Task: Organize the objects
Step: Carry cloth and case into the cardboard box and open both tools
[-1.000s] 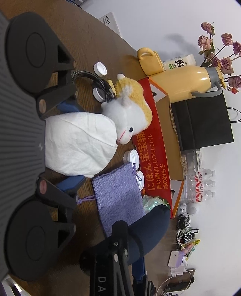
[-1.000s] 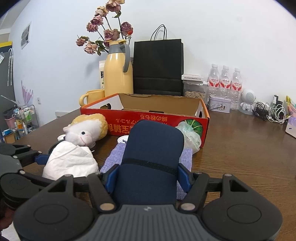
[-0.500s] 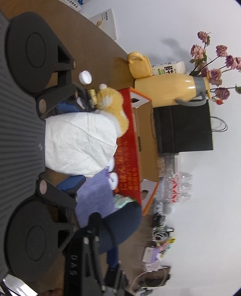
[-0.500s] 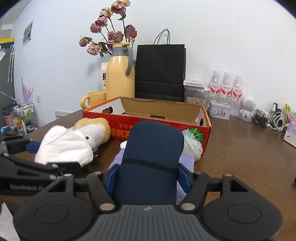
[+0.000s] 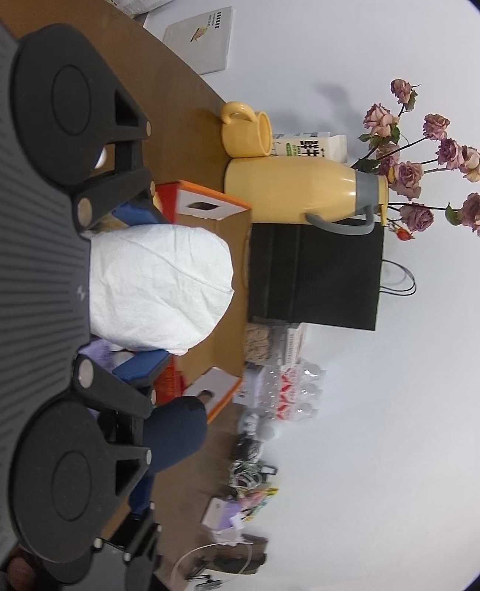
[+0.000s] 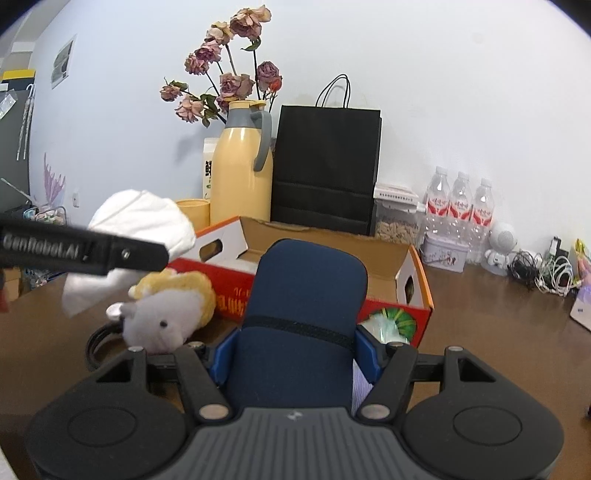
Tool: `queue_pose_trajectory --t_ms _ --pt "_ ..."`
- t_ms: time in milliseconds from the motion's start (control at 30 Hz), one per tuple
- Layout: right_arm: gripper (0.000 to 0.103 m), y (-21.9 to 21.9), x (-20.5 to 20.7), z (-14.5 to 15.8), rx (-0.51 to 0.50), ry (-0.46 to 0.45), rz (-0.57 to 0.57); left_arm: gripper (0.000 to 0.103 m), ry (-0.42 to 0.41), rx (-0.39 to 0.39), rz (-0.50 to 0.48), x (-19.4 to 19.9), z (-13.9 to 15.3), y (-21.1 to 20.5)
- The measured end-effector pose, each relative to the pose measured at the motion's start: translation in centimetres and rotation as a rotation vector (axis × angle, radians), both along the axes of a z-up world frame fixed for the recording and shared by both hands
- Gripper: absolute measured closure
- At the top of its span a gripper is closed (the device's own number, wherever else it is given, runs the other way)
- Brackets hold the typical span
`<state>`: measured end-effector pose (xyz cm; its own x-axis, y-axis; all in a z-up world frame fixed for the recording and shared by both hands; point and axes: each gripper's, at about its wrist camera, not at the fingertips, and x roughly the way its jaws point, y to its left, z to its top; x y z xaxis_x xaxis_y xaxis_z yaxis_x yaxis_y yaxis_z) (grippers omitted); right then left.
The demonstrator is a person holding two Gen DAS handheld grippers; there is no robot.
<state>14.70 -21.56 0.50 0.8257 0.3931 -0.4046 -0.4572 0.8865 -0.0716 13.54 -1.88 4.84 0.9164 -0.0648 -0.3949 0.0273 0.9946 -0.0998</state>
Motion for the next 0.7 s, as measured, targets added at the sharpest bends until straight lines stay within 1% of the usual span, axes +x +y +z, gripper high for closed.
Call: queue_pose_trajectory --t_ms 167,367,533,700 --pt "0.039 0.9 2.6 1.1 -0.002 -0.022 -0.006 0.033 -0.016 -0.027 0.005 3.0 1.1 0.1" --pt "0.039 1.9 7.0 2.5 0.004 -0.036 -0.029 0.033 -0.021 -0.052 0.015 7.5 1.9 0.0" --pt "0.039 3.1 11.2 2.9 0.001 -0.021 -0.050 0.033 -0.009 -0.073 0.019 11.7 1.8 -0.2" --pt "0.039 4.1 15.3 2.7 0.031 0.004 -0.083 0.032 0.020 -0.095 0.061 15.8 1.1 0.0"
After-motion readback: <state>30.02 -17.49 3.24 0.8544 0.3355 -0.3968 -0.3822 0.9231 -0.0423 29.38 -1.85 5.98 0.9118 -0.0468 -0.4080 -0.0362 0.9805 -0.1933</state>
